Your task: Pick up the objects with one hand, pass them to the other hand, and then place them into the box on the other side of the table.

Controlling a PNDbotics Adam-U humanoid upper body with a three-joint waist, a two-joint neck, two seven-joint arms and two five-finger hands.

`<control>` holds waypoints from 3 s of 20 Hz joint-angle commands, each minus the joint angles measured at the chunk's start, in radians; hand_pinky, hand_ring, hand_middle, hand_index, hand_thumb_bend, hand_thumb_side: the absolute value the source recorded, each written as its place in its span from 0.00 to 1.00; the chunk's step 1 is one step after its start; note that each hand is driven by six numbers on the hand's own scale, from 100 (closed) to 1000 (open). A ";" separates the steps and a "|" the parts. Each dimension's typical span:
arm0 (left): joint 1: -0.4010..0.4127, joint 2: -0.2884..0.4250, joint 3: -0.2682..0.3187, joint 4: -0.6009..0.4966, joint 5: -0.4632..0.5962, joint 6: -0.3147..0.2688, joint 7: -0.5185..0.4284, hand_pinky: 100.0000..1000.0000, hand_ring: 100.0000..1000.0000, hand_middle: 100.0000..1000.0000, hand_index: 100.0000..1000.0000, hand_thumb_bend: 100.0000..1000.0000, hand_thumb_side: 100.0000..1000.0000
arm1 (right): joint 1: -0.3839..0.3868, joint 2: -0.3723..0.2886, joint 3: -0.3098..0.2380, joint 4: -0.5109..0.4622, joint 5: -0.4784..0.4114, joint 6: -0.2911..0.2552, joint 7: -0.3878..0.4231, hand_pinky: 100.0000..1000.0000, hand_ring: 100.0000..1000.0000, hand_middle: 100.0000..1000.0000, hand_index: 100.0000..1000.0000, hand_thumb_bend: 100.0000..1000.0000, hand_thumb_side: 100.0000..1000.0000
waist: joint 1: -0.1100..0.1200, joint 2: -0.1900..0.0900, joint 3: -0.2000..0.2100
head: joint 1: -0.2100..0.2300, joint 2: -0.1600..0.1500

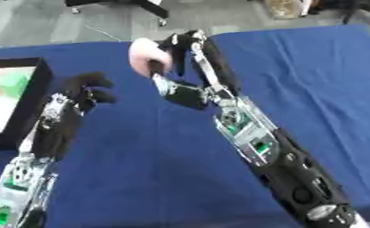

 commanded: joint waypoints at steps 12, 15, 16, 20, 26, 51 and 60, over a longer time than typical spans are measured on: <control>-0.028 0.008 -0.029 0.084 -0.152 -0.064 -0.014 0.78 0.63 0.69 0.82 0.00 0.76 | 0.014 0.003 -0.007 -0.237 -0.163 0.120 0.225 0.43 0.17 0.11 0.26 0.00 0.00 | -0.013 -0.001 -0.014 | 0.017 -0.002; -0.029 0.006 -0.034 0.084 -0.152 -0.076 -0.012 0.78 0.63 0.70 0.82 0.00 0.76 | 0.019 0.003 0.003 -0.225 -0.192 0.136 0.241 0.42 0.16 0.11 0.26 0.00 0.00 | -0.014 -0.001 -0.015 | 0.014 -0.002; -0.029 0.006 -0.035 0.083 -0.150 -0.079 -0.013 0.78 0.63 0.70 0.82 0.00 0.76 | 0.020 0.003 0.006 -0.217 -0.202 0.140 0.244 0.42 0.15 0.10 0.26 0.00 0.00 | -0.014 -0.001 -0.015 | 0.013 -0.002; -0.031 0.005 -0.039 0.072 -0.128 -0.091 -0.020 0.78 0.64 0.70 0.82 0.00 0.75 | 0.023 0.004 0.019 -0.181 -0.242 0.153 0.249 0.40 0.14 0.10 0.25 0.00 0.00 | -0.014 0.000 -0.015 | 0.008 -0.002; -0.033 0.007 -0.040 0.052 -0.081 -0.109 -0.038 0.78 0.64 0.70 0.83 0.00 0.75 | 0.028 0.000 0.032 -0.144 -0.287 0.164 0.251 0.39 0.13 0.09 0.25 0.00 0.00 | -0.016 0.003 -0.015 | 0.002 -0.002; -0.061 -0.009 -0.058 0.028 -0.055 -0.132 -0.023 0.79 0.67 0.74 0.85 0.08 0.70 | 0.008 -0.015 0.072 -0.101 -0.390 0.193 0.322 0.35 0.09 0.08 0.24 0.00 0.00 | -0.023 0.002 -0.015 | -0.007 -0.002; -0.045 0.002 -0.055 0.034 -0.039 -0.142 -0.097 0.79 0.67 0.73 0.85 0.14 0.71 | 0.015 -0.011 0.058 -0.094 -0.377 0.199 0.290 0.35 0.10 0.08 0.24 0.00 0.00 | -0.024 0.005 -0.019 | -0.021 -0.002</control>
